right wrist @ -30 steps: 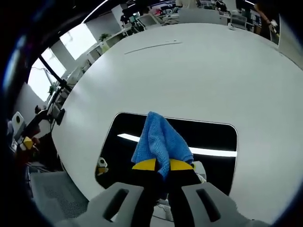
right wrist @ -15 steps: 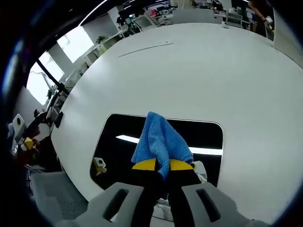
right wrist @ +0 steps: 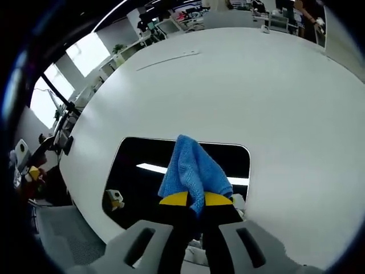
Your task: Wipe the mirror surface with the cleaning cloth until all visible marks leave the cleaned area.
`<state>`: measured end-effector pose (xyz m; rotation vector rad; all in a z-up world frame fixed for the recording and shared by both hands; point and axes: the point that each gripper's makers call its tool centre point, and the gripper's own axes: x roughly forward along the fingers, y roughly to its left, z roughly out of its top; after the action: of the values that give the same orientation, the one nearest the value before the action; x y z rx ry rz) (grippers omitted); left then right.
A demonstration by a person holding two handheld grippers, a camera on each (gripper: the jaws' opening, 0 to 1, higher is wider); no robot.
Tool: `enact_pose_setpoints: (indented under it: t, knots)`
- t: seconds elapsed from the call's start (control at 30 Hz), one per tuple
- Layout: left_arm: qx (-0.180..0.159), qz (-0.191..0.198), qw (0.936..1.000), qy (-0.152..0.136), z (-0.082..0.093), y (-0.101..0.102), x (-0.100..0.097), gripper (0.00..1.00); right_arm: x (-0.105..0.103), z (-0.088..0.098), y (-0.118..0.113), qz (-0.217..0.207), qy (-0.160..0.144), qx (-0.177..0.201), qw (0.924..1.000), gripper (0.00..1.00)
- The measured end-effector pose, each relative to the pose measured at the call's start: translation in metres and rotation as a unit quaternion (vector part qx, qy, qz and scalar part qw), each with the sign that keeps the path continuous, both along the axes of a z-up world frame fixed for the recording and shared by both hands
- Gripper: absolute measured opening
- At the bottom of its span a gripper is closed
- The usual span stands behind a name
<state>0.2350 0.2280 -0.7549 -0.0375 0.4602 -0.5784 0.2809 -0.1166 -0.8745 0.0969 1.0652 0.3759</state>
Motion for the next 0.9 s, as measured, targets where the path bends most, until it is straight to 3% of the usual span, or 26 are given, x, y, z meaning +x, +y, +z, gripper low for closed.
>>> enact_pose_setpoints:
  t: [0.9]
  knots:
    - [0.003,-0.003,1.0,-0.002,0.001,-0.002,-0.001,0.99,-0.005,0.002,-0.038,-0.024,0.003,-0.022,0.9995,0.02]
